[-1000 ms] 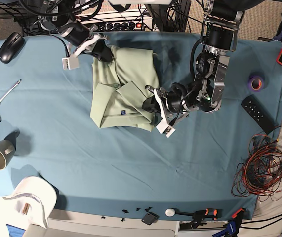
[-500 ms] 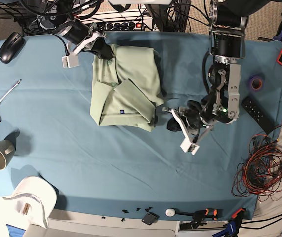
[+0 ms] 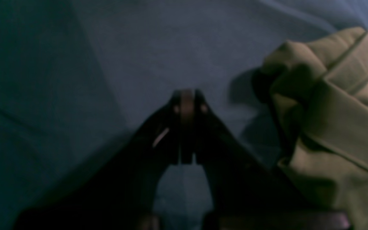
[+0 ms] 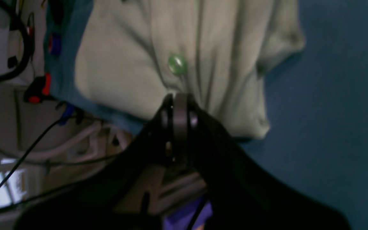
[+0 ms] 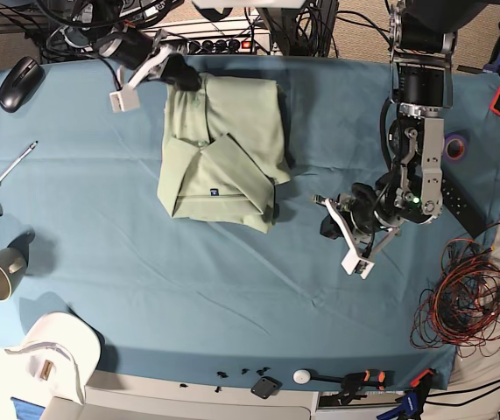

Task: Fold the T-shirt properly
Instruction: 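Open both grippers and pull them away from the folded shirt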

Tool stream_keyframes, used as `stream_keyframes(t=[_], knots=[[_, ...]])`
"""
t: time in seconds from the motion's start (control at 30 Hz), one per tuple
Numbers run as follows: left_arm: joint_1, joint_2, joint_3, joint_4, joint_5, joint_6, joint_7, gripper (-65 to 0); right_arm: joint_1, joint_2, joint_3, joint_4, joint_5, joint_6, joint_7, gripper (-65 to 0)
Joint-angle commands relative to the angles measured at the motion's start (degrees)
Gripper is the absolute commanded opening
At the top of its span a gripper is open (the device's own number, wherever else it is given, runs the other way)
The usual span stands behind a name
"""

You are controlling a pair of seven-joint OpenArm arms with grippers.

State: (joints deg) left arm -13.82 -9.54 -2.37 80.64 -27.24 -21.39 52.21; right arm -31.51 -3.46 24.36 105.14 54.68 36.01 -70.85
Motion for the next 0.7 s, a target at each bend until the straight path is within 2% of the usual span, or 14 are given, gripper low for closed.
stream_keyframes(t=[0.0, 0.2, 0.37, 0.47, 0.6, 0.67], knots=[[-1.4, -0.2, -0.2, 1.1, -0.9, -0.2, -1.2, -65.0, -1.2, 0.3, 0.1, 0.7, -2.8, -0.2, -3.1, -65.0], [-1.4, -0.2, -0.2, 1.1, -0.8, -0.2, -1.2, -65.0, -2.5, 0.3, 0.1, 9.6, -1.4, 1.0, -3.7, -65.0], [-1.4, -1.1, -0.2, 1.2, -1.1, -0.3, 0.1, -65.0, -3.5, 1.2, 0.4, 21.0, -3.3, 2.7, -3.9, -65.0], [-1.4, -3.4, -0.2, 1.4, -2.8, -0.3, 3.8, -65.0, -4.9, 1.4, 2.8, 25.9, -5.9, 3.2, -3.9, -65.0], [-1.1, -8.2, -0.2, 1.7, -11.7, -0.5, 11.9, -65.0, -7.3, 2.7, 10.6, 27.6, -5.9, 3.1, -3.9, -65.0], [-0.1, -10.3, -0.9, 2.5, -15.2, -3.0, 15.6, -65.0, -8.9, 4.2, 15.0, 27.6, -6.0, 3.1, -3.9, -65.0]])
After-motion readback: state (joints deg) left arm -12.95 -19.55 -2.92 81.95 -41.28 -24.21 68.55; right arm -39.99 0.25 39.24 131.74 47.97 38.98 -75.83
